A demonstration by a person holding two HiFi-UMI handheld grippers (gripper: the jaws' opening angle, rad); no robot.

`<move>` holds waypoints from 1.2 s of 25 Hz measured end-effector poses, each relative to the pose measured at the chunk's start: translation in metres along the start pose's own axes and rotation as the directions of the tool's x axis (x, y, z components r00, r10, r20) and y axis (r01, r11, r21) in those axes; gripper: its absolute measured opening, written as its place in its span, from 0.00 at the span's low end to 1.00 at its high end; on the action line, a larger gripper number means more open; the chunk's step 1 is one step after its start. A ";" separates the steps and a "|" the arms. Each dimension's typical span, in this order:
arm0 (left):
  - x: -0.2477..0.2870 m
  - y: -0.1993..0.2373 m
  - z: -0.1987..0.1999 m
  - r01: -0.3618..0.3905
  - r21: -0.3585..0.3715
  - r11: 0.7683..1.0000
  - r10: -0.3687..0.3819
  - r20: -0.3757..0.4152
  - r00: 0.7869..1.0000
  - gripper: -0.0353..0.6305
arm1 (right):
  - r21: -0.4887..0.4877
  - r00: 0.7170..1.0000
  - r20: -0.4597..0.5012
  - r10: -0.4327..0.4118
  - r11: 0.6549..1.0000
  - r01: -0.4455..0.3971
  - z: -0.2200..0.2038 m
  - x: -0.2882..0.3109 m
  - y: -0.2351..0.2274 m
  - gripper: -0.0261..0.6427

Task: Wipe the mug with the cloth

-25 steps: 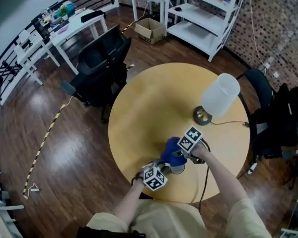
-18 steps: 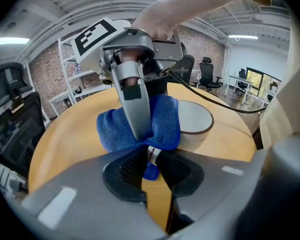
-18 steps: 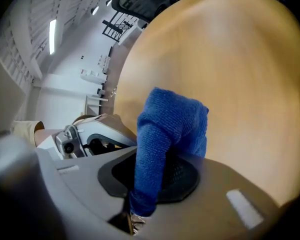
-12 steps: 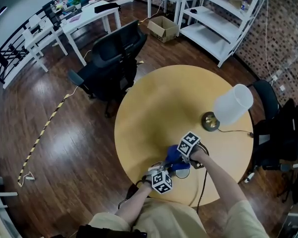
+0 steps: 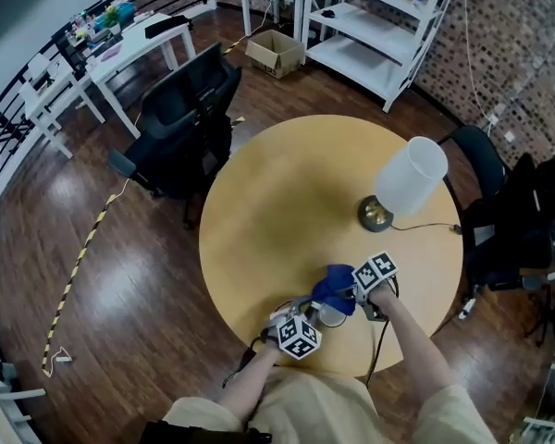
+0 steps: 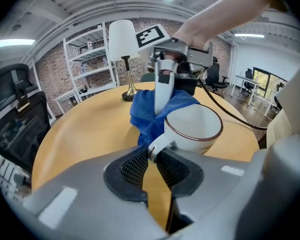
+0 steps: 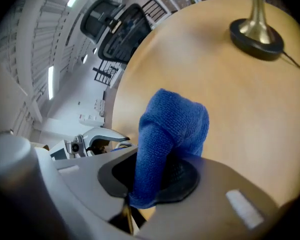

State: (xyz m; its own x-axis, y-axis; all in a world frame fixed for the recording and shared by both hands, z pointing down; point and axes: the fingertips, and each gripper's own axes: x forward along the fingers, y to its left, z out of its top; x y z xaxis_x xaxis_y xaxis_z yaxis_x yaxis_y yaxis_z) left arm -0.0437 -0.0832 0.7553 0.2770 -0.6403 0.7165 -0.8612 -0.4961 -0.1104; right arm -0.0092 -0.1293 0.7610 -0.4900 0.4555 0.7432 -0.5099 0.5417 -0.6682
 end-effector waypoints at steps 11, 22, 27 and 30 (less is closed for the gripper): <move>-0.002 0.005 -0.003 -0.019 -0.045 0.999 0.018 -0.020 1.000 0.12 | 0.161 0.970 0.240 -0.027 0.987 -0.012 -0.058 -0.013 -0.014 0.14; -0.005 0.006 -0.002 -0.032 -0.108 0.994 0.027 -0.044 0.999 0.12 | 0.031 0.933 0.302 -0.193 0.981 0.193 -0.100 0.004 0.016 0.14; -0.007 0.005 -0.003 -0.033 -0.096 0.995 0.029 -0.046 0.999 0.12 | -0.152 0.917 0.287 -0.277 0.932 0.329 -0.109 0.012 0.033 0.14; -0.008 0.004 -0.005 -0.028 -0.090 0.996 0.024 -0.047 0.999 0.12 | -0.236 0.921 0.277 -0.273 0.910 0.341 -0.113 0.022 0.044 0.14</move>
State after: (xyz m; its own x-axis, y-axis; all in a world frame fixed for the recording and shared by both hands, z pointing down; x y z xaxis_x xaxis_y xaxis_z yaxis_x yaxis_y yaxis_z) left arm -0.0518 -0.0771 0.7523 0.2361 -0.6236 0.7452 -0.9036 -0.4231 -0.0678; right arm 0.0378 -0.0159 0.7516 -0.5078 0.0764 0.8581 -0.4638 0.8152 -0.3470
